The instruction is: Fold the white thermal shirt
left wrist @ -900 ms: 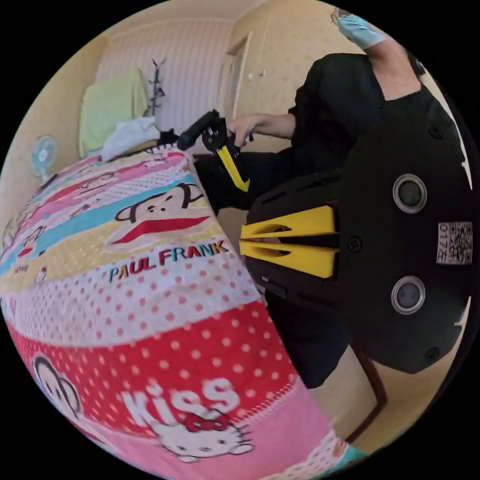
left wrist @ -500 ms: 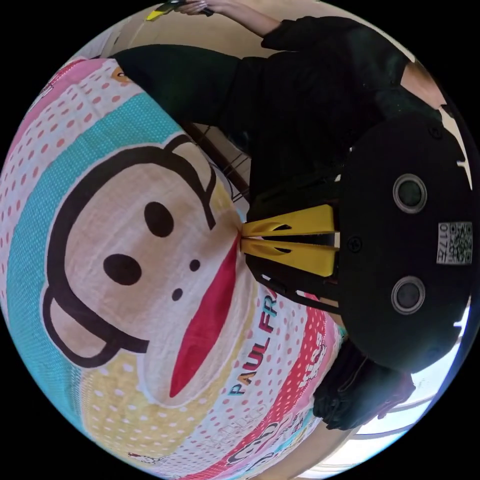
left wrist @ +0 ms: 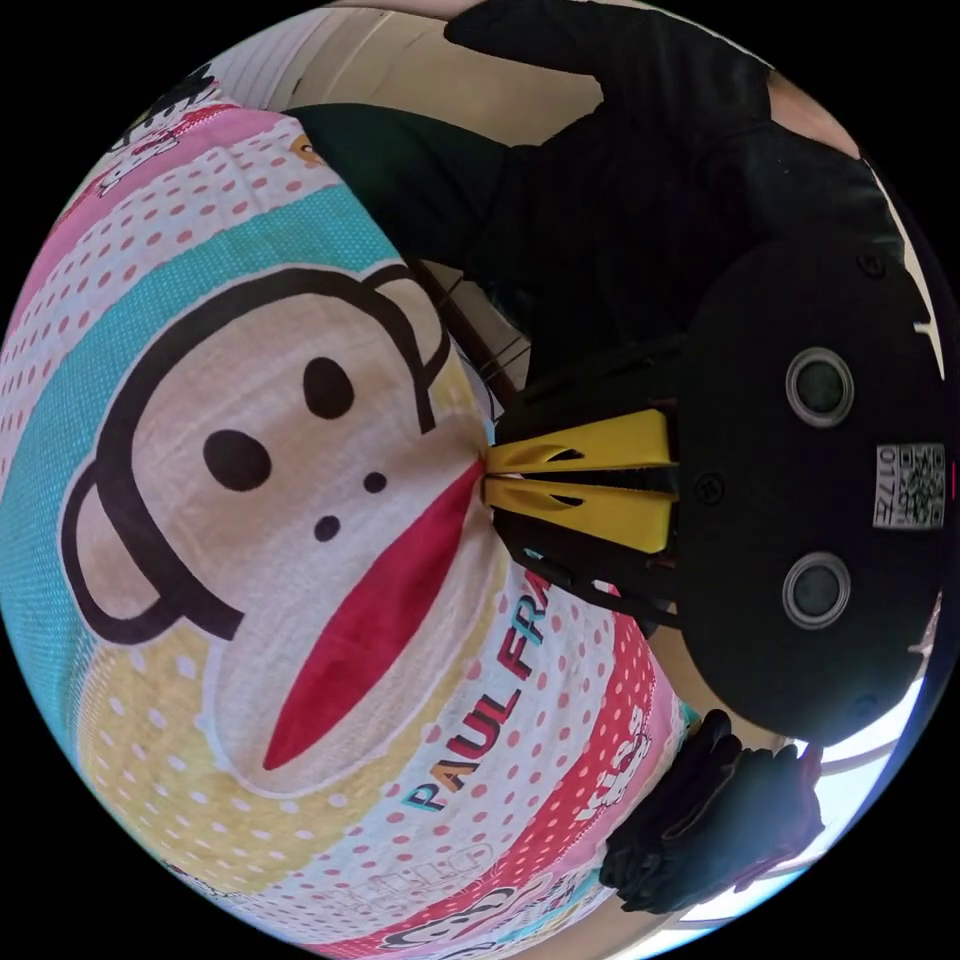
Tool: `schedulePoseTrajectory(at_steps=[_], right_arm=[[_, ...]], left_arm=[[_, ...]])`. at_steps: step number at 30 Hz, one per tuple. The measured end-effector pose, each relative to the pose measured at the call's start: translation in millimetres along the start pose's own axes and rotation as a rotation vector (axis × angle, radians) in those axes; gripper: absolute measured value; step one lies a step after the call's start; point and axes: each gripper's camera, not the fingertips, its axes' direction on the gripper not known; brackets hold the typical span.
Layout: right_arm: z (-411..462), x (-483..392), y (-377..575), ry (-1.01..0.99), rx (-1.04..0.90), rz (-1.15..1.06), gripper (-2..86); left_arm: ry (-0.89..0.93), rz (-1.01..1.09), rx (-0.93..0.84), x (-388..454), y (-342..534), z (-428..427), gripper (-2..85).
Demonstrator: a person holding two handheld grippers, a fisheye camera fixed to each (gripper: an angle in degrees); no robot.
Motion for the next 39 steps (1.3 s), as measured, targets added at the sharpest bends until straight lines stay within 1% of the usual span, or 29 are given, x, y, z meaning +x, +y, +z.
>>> schedulePoseTrajectory(at_steps=[2, 4, 7, 8, 9, 10, 11, 12, 13, 14, 15, 17, 18, 19, 20, 21, 23, 24, 25, 26, 27, 29, 30, 31, 32, 33, 35, 36, 39], right_arm=[[10.1, 22.1, -42.5, 0.05, -0.032, 0.031, 9.6], [27.7, 40.8, -64.8, 0.069, -0.088, 0.062, 10.3], [74.6, 65.3, -79.0, 0.12, -0.238, 0.122, 11.8], [90.9, 68.7, -75.8, 0.129, -0.258, 0.156, 12.0], [95.0, 67.8, -72.8, 0.144, -0.243, 0.18, 11.9], [94.7, 59.6, -66.7, 0.19, -0.18, 0.219, 10.9], [92.6, 45.4, -63.9, 0.199, -0.139, 0.203, 9.3], [93.4, 37.5, -64.5, 0.159, -0.143, 0.177, 8.7], [95.7, 20.9, -68.2, 0.034, -0.168, 0.132, 7.7], [94.6, 2.4, -72.7, -0.037, -0.185, 0.096, 7.1], [93.5, -8.1, -75.6, -0.071, -0.196, 0.069, 6.8], [89.5, -61.2, -89.9, -0.298, -0.258, -0.097, 5.6], [90.0, -78.8, -93.2, -0.349, -0.285, -0.142, 5.2], [93.7, -119.4, -96.8, -0.39, -0.348, -0.253, 4.5], [97.5, -166.5, -95.2, -0.397, -0.4, -0.387, 3.8], [99.2, -191.2, -92.6, -0.403, -0.421, -0.453, 3.6], [106.7, -287.8, -75.1, -0.435, -0.472, -0.633, 3.0], [110.0, -311.1, -68.2, -0.403, -0.479, -0.671, 2.8], [116.1, -356.3, -50.4, -0.352, -0.487, -0.776, 2.7], [121.5, -397.3, -29.6, -0.347, -0.503, -0.873, 2.5], [123.9, -415.8, -19.1, -0.365, -0.516, -0.908, 2.5], [131.9, -475.8, 23.7, -0.567, -0.594, -0.96, 2.3], [133.7, -487.2, 35.1, -0.631, -0.618, -0.957, 2.3], [138.2, -507.6, 59.8, -0.741, -0.67, -0.948, 2.2], [144.5, -525.3, 88.9, -0.79, -0.719, -0.964, 2.1], [149.0, -533.3, 104.9, -0.777, -0.749, -0.994, 2.1], [172.2, -547.5, 165.2, -0.646, -0.856, -1.12, 1.8], [177.7, -545.4, 175.6, -0.618, -0.872, -1.124, 1.6], [211.6, -517.4, 195.4, -0.396, -0.988, -1.001, 1.3]], left_arm=[[0.041, -0.013, 0.011, -1.9, 3.1, -3.3, -0.7], [0.087, -0.05, 0.034, -3.3, 9.1, -5.8, -0.6], [0.077, -0.066, 0.039, 5.1, 13.2, -7.6, -0.6], [0.069, -0.066, 0.035, 7.7, 13.3, -7.9, -0.6], [0.051, -0.063, 0.023, 12.9, 12.9, -8.1, -0.6], [0.034, -0.059, 0.01, 18.2, 12.4, -7.7, -0.6], [0.026, -0.058, 0.004, 20.6, 12.4, -7.4, -0.6], [0.014, -0.057, -0.005, 25.0, 12.8, -6.3, -0.7], [0.007, -0.058, -0.009, 28.5, 14.3, -4.8, -0.7], [0.005, -0.059, -0.008, 29.9, 15.5, -3.9, -0.7], [0.006, -0.066, -0.003, 31.9, 18.8, -1.6, -0.7], [0.015, -0.084, 0.009, 33.8, 24.9, 2.6, -0.7], [0.013, -0.095, 0.018, 36.1, 29.3, 5.7, -0.7], [0.002, -0.104, 0.029, 39.9, 34.1, 9.3, -0.7], [-0.007, -0.107, 0.035, 42.4, 36.7, 11.3, -0.7], [-0.029, -0.109, 0.049, 48.3, 42.3, 15.4, -0.7], [-0.062, -0.108, 0.078, 56.6, 52.7, 22.5, -0.8], [-0.063, -0.119, 0.105, 59.0, 61.9, 27.5, -0.9], [-0.05, -0.131, 0.138, 59.5, 72.7, 32.9, -0.9], [-0.041, -0.136, 0.158, 59.2, 79.0, 35.5, -1.0], [-0.016, -0.148, 0.202, 57.8, 93.6, 41.1, -1.0], [0.036, -0.177, 0.241, 53.5, 120.4, 54.3, -1.0], [0.043, -0.204, 0.246, 50.3, 140.1, 66.8, -1.0], [0.026, -0.241, 0.26, 47.0, 161.1, 79.4, -1.0], [0.014, -0.265, 0.268, 44.9, 172.6, 86.1, -1.0], [-0.002, -0.315, 0.283, 39.4, 196.2, 100.0, -1.0], [0.0, -0.392, 0.312, 27.7, 233.0, 120.2, -1.0], [0.022, -0.439, 0.341, 18.3, 256.7, 131.5, -1.0], [0.129, -0.49, 0.462, -2.2, 308.1, 147.5, -0.9]])
